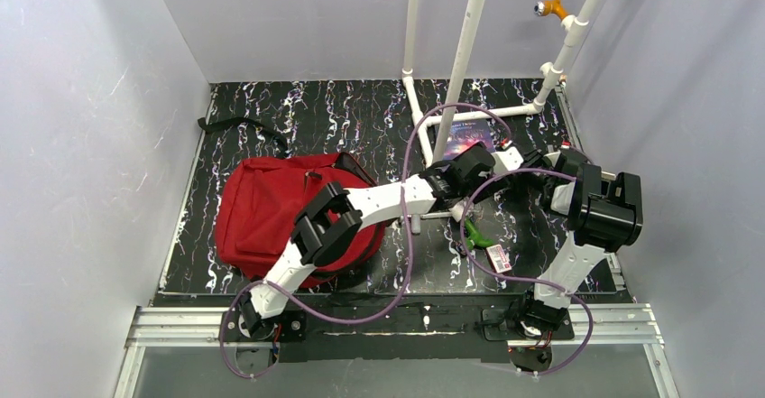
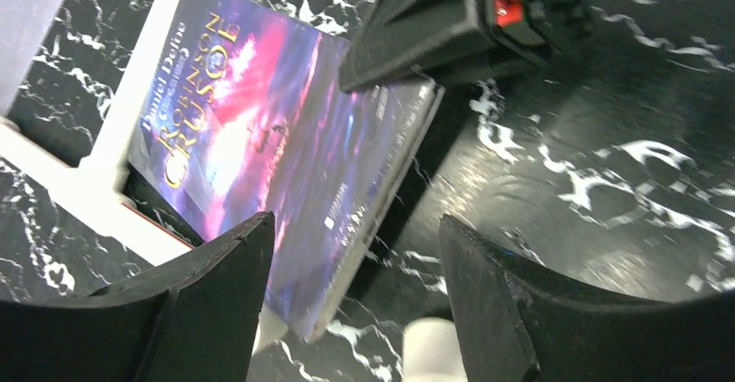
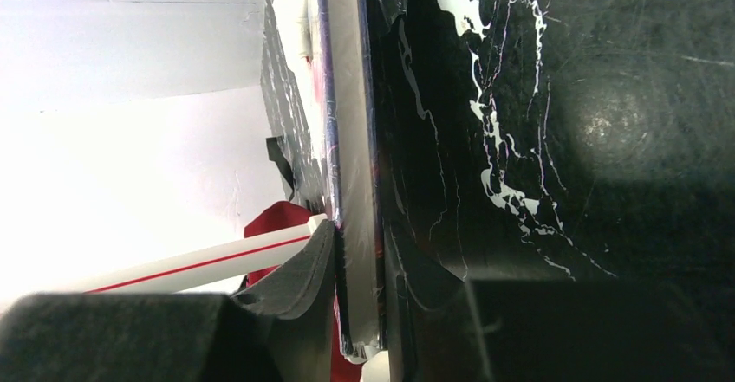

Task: Pack the student bag
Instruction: Pick up the book from the center of the board.

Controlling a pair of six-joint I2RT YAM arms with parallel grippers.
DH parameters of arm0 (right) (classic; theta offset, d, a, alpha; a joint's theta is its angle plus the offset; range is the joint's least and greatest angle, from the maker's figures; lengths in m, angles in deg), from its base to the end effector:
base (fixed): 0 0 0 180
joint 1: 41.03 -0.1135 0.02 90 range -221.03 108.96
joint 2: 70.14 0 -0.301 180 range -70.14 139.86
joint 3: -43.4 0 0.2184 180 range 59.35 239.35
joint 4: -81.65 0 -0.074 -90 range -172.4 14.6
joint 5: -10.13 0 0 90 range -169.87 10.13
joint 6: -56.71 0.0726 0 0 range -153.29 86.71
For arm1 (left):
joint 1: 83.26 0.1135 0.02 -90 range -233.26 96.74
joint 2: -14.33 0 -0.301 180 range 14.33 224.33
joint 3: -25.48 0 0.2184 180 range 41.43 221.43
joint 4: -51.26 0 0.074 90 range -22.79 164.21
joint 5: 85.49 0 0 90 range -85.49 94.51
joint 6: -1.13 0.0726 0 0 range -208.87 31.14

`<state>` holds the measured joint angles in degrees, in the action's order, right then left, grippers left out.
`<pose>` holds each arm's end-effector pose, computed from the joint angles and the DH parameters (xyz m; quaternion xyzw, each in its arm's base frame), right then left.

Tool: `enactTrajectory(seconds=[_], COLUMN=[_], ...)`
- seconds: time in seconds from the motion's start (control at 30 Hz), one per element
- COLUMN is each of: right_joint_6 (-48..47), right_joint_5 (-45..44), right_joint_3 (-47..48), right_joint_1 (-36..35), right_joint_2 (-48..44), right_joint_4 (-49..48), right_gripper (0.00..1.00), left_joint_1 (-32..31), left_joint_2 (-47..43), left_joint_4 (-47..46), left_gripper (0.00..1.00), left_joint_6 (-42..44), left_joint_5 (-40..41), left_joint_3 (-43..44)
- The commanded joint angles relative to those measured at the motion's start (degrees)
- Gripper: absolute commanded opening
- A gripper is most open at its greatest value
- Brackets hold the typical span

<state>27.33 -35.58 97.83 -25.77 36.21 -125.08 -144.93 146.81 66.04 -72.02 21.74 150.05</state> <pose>0.3543 -0.0441 0.1768 0.3215 0.7409 0.4850 0.3353 0.2903 -0.4931 0.2501 0.4565 0.6898 -0.0936 0.5541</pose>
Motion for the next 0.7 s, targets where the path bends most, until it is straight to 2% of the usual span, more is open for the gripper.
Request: enactTrajectory(seconds=[0.0, 0.13, 0.4, 0.57, 0.67], right_joint_6=[-4.91, -14.75, -26.99, -31.39, -32.34], right_joint_5=[0.63, -3.3, -14.73, -21.51, -24.65], right_joint_3=[1.17, 4.27, 11.88, 14.32, 17.0], right_joint_1=[-1.12, -1.12, -1.4, -1.93, -3.26], right_joint_2=[-4.43, -9.35, -20.23, -28.21, -32.09], right_joint_4=[9.25, 23.77, 49.91, 58.81, 61.95], right_gripper=[0.13, 0.02, 0.01, 0.01, 0.01], left_joint_1=[-1.09, -1.48, -1.43, -1.48, -1.43], left_joint_2=[-10.18, -17.46, -30.46, -36.59, -39.47], left_joint_4=[0.76, 2.77, 5.56, 8.71, 10.69], left_gripper=[0.69, 0.74, 0.78, 0.79, 0.81], left_joint_6=[-5.71, -9.73, -16.38, -19.04, -18.81], left_joint_5=[-6.45, -10.04, -15.19, -13.78, -10.13], left_joint_3=[-6.48, -13.84, -28.81, -36.9, -39.4])
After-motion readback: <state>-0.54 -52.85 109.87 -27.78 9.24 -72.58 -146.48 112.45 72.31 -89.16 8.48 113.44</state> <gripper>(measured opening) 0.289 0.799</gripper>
